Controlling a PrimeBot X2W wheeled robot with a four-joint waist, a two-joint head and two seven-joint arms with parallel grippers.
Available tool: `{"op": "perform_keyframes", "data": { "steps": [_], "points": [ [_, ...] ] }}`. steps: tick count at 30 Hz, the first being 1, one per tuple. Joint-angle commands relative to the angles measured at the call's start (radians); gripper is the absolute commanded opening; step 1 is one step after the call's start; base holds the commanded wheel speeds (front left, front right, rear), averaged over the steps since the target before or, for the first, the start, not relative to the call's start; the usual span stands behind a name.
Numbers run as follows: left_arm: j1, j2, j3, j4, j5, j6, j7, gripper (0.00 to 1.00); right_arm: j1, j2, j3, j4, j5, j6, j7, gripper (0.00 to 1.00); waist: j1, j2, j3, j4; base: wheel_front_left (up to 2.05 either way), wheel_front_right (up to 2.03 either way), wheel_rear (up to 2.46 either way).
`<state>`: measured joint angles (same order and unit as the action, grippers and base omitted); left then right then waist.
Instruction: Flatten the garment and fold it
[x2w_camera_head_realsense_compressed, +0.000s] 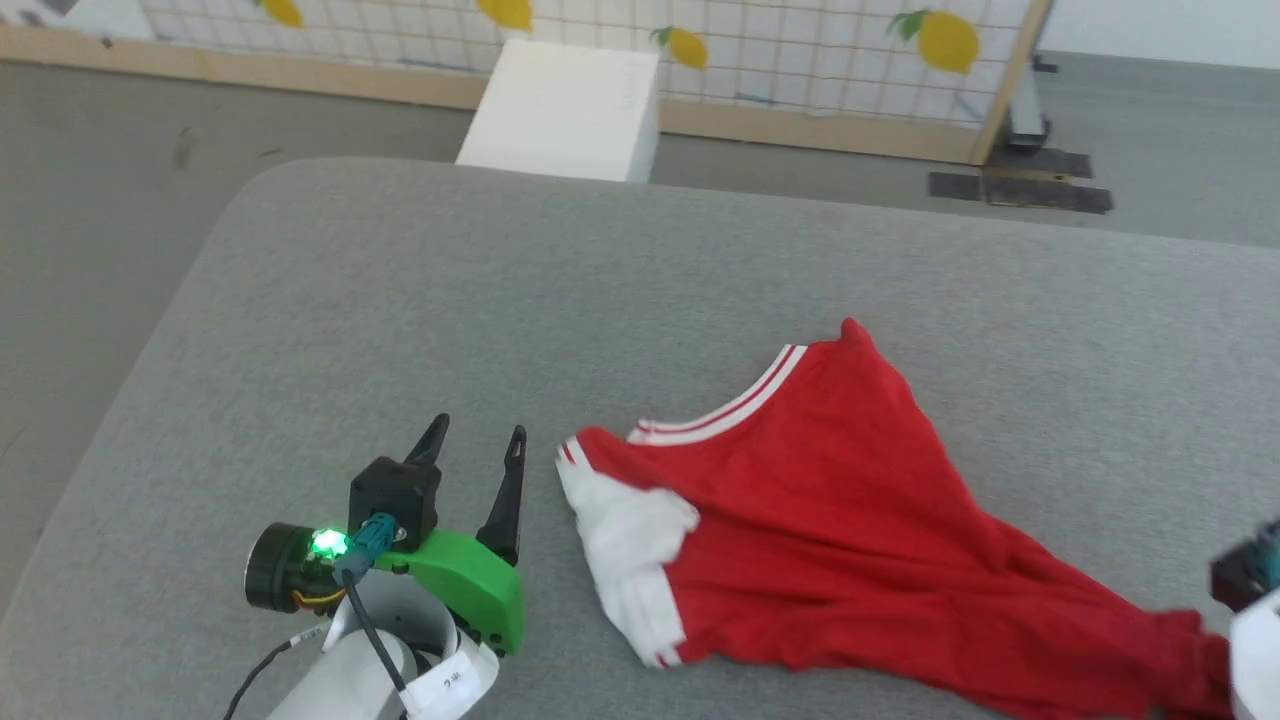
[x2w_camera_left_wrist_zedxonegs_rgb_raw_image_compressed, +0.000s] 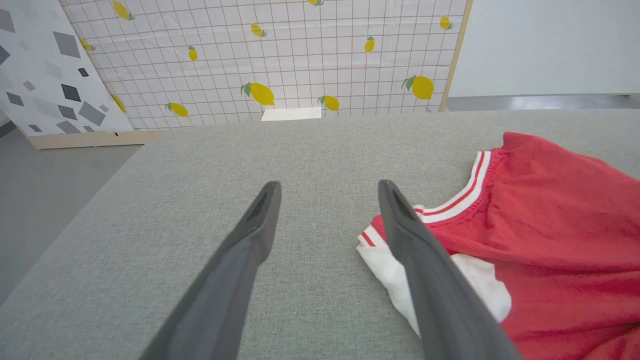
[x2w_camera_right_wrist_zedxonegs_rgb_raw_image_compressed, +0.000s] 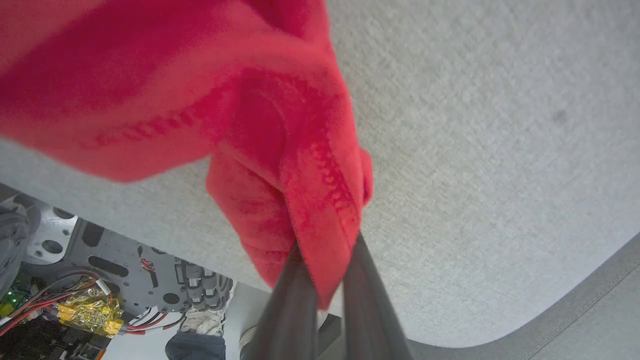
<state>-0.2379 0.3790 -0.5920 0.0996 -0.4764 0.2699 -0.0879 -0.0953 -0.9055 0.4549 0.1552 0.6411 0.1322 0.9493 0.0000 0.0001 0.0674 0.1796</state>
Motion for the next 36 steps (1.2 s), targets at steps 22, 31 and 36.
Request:
{"op": "perform_keyframes", "data": {
  "steps": [22,31,36],
  "points": [
    [0.015,0.012,0.001,-0.032,-0.042,0.013,0.04,1.0,0.056,0.356,-0.395,-0.247,-0.08,-0.002,-0.334,1.0,0.0,-0.0001,-0.037,-0.072,0.0,0.0,0.0],
    [0.009,0.019,-0.035,-0.081,-0.077,-0.01,0.153,1.0,0.072,0.506,-0.439,-0.228,-0.196,-0.002,-0.699,1.0,0.0,-0.0001,-0.001,-0.091,0.0,0.0,0.0],
    [-0.024,0.032,-0.095,-0.149,-0.109,-0.022,0.364,1.0,0.094,0.587,-0.487,-0.201,-0.251,-0.002,-0.759,1.0,0.0,-0.0001,0.035,-0.102,0.0,0.0,0.0]
  ]
}}
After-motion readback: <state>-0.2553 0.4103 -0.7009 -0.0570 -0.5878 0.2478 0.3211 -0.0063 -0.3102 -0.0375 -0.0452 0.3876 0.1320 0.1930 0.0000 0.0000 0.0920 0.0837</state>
